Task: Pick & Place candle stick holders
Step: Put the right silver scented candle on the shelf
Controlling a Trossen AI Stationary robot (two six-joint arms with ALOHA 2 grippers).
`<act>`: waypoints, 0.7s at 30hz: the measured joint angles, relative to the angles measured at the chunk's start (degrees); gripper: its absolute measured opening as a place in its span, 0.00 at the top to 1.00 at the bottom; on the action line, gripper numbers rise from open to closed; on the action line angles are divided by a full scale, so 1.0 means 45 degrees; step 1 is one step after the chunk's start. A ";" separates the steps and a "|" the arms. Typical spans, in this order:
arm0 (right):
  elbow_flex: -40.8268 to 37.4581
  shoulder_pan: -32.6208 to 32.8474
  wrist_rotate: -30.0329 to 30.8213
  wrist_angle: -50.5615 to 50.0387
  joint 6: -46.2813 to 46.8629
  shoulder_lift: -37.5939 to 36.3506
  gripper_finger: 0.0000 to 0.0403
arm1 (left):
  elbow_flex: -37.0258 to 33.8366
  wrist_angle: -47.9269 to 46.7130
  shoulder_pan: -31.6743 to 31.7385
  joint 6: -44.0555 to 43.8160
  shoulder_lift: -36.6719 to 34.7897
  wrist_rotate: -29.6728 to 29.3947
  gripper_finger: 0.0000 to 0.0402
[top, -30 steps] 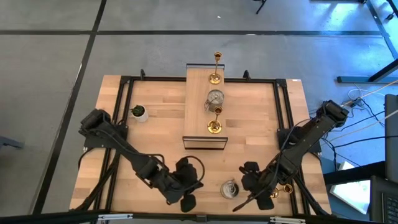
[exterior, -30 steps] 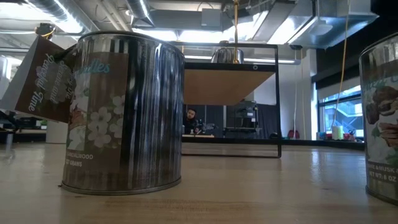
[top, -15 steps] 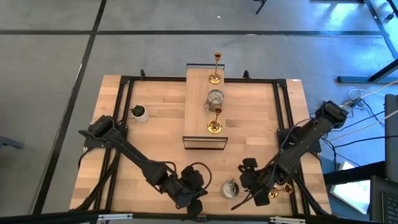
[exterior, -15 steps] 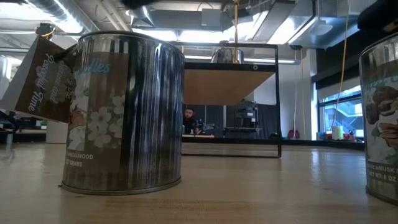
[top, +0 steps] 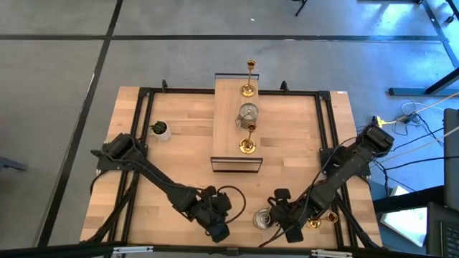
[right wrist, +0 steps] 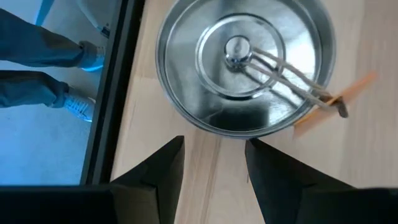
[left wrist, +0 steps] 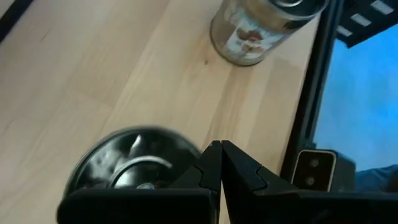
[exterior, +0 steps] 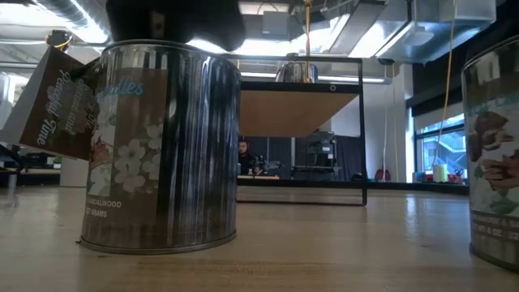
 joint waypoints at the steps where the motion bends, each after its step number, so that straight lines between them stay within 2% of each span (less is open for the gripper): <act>1: 0.0000 -0.0012 0.0011 0.0019 0.0000 0.0041 0.57 | 0.0000 -0.0106 0.0027 -0.0061 0.0000 0.0010 1.00; 14: 0.0000 -0.0058 0.0572 0.0113 0.0000 0.0116 0.57 | -0.0034 -0.3243 -0.0224 -0.1894 0.0016 0.0324 1.00; 21: 0.0000 -0.0073 0.0667 0.0117 0.0000 0.0116 0.57 | -0.0019 -0.5311 -0.0600 -0.3587 0.0000 -0.0525 1.00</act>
